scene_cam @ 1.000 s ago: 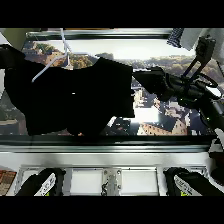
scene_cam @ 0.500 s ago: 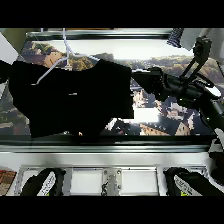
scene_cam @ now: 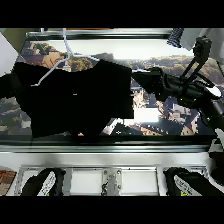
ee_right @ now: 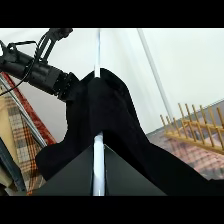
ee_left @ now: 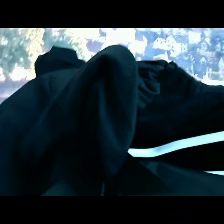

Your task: Fold the clothes and pants, and hang the long-sleeved shirts on hangers.

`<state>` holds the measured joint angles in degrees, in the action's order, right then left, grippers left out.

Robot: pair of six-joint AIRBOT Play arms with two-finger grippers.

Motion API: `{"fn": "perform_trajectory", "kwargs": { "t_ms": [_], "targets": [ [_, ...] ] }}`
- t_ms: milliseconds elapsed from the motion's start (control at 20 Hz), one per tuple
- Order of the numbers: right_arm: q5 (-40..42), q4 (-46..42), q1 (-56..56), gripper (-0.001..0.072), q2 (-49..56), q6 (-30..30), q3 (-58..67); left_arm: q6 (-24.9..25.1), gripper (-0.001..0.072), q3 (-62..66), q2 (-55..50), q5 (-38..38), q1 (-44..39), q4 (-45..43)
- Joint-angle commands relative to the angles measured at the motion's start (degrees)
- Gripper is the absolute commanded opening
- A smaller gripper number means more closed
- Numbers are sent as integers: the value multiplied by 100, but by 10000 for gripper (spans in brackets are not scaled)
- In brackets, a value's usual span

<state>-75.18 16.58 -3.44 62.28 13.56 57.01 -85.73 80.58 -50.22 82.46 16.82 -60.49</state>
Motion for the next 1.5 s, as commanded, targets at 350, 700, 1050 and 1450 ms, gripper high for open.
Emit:
{"fn": "perform_trajectory", "kwargs": {
  "t_ms": [350,700,1050,1450],
  "targets": [
    [-1189,13,542,9,-48,1075,4,103,13,1388,-986,439,4,-81],
    [-870,13,310,9,-37,603,2,105,13,1624,-960,238,-684,-98],
    [339,111,-280,9,-26,-170,2,90,13,1626,-350,-227,-896,-149],
    [280,1331,-776,9,350,-737,0,-138,13,1626,2,-498,-898,-74]
  ]
}}
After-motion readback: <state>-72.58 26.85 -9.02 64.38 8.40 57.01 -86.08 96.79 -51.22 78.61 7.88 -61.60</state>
